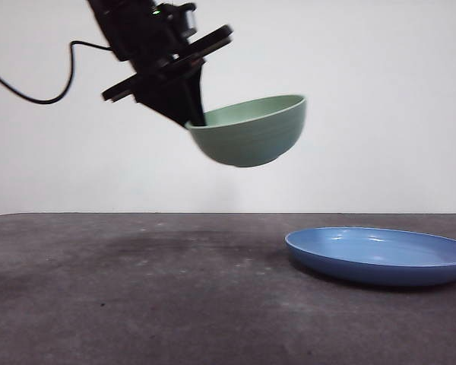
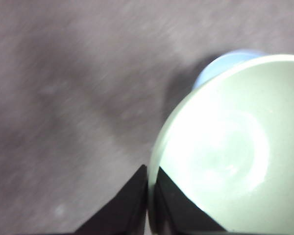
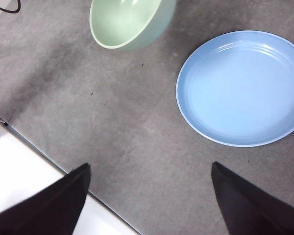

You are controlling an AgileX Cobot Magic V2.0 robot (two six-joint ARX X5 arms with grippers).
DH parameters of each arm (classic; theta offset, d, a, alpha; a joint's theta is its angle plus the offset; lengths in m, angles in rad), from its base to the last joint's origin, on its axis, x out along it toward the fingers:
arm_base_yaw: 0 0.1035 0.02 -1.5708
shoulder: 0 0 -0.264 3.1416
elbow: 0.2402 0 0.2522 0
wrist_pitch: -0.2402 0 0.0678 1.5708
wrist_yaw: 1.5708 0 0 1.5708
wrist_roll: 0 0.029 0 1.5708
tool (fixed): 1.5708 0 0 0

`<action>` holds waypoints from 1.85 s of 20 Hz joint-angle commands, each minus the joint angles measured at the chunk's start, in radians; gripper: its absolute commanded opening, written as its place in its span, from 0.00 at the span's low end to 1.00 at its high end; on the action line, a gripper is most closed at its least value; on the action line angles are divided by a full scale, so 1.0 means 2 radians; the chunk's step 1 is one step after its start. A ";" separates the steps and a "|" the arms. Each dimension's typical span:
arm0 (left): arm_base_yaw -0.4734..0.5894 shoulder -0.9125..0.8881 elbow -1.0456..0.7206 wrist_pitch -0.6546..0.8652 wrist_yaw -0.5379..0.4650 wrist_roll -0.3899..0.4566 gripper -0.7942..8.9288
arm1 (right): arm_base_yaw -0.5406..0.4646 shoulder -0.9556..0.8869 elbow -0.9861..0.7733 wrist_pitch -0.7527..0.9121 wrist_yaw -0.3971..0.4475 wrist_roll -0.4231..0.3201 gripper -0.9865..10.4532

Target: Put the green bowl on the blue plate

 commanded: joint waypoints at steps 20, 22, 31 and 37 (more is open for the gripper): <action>-0.090 0.317 0.288 -0.064 -0.003 -0.006 0.10 | 0.002 0.002 0.010 0.001 0.000 0.007 0.43; -0.091 0.319 0.288 -0.064 -0.003 -0.002 0.10 | 0.002 0.002 0.010 0.001 0.001 0.007 0.43; -0.098 0.318 0.291 -0.081 -0.001 0.005 0.31 | 0.002 0.002 0.010 0.002 0.002 0.007 0.43; -0.095 0.300 0.331 -0.115 -0.001 0.005 0.31 | 0.002 0.002 0.010 0.002 0.002 0.007 0.43</action>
